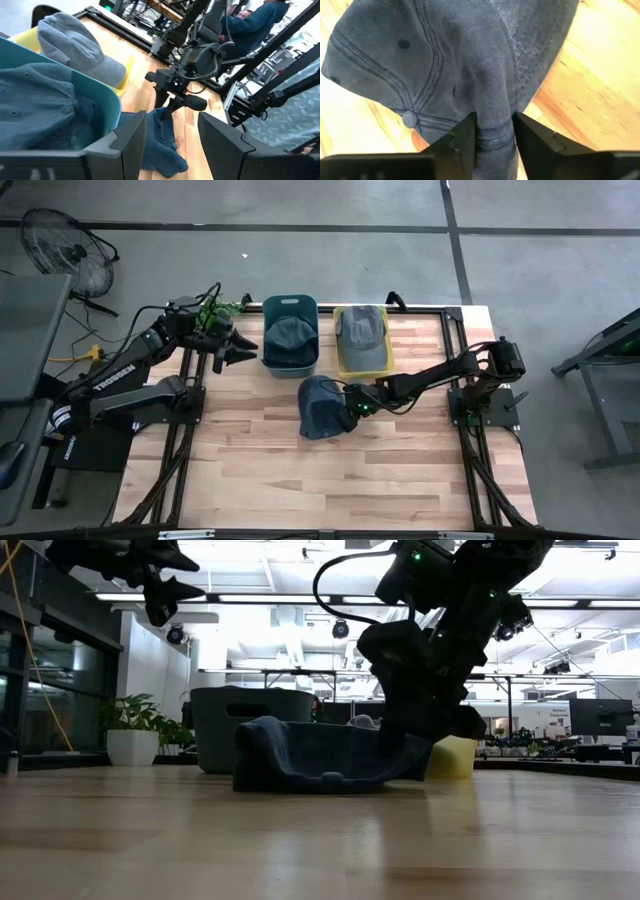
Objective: Pick & Place hat
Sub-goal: Put the blue cap into the blue bin
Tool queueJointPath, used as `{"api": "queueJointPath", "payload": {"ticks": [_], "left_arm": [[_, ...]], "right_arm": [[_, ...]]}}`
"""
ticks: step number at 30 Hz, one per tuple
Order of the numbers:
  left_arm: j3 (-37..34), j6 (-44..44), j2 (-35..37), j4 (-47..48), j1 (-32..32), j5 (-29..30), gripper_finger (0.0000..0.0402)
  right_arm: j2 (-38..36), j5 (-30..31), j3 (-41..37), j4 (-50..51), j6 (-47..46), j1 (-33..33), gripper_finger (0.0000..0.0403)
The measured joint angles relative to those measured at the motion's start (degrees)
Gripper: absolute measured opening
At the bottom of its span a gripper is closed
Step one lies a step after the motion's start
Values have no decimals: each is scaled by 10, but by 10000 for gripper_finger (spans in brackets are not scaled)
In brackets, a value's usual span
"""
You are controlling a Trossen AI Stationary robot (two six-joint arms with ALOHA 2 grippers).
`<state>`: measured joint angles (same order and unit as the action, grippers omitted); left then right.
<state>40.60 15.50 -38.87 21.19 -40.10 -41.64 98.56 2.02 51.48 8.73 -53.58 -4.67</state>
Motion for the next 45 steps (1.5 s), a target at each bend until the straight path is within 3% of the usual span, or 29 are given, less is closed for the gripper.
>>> {"api": "queueJointPath", "payload": {"ticks": [9, 28, 37, 45], "left_arm": [[0, 0, 0, 0, 0, 17, 177], [0, 15, 0, 0, 0, 28, 177], [0, 24, 0, 0, 0, 28, 177], [0, 31, 0, 0, 0, 30, 177]], "right_arm": [[0, 6, 0, 0, 7, 0, 14], [-7, -16, 0, -10, 22, -3, 8], [-60, -26, 1, -11, 26, -17, 7], [-127, 2, 1, -5, 27, -47, 7]]}}
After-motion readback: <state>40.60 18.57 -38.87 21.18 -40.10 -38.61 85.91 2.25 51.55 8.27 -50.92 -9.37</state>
